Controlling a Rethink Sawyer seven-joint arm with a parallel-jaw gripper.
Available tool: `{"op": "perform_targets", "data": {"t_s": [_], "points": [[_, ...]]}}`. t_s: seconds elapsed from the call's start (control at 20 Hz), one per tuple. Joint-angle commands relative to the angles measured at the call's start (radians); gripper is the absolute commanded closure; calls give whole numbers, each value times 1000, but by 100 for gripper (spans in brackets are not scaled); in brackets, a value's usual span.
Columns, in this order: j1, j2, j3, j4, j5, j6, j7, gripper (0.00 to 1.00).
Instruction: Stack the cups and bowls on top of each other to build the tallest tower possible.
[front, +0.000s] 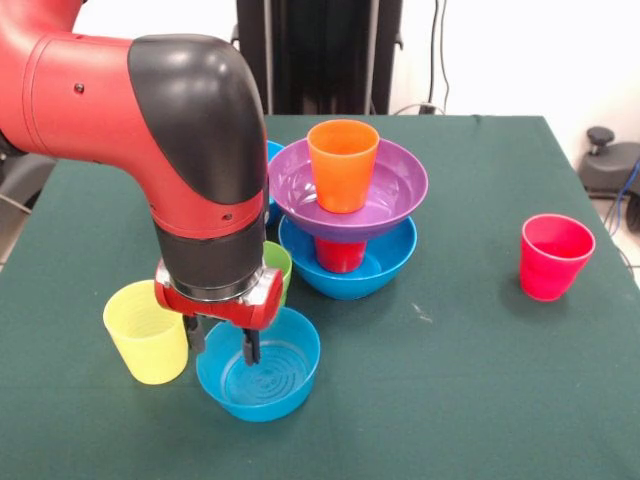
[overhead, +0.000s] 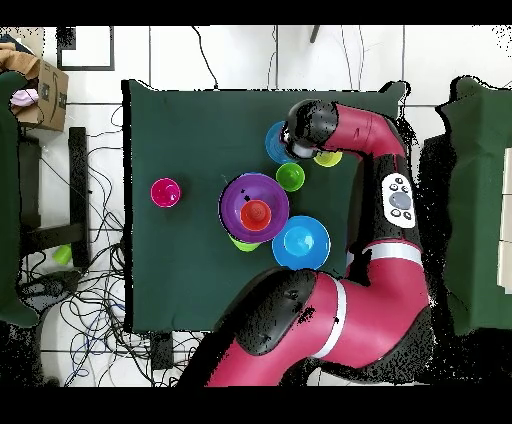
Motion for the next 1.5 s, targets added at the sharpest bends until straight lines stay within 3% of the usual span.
{"op": "perform_targets", "data": {"t_s": [0.05, 0.35, 1.5], "points": [[-8, 33, 77, 70, -77, -67, -228, 0], [-12, -17, 67, 126, -69, -47, -227, 0], [-44, -43, 79, 229, -85, -123, -208, 0]]}}
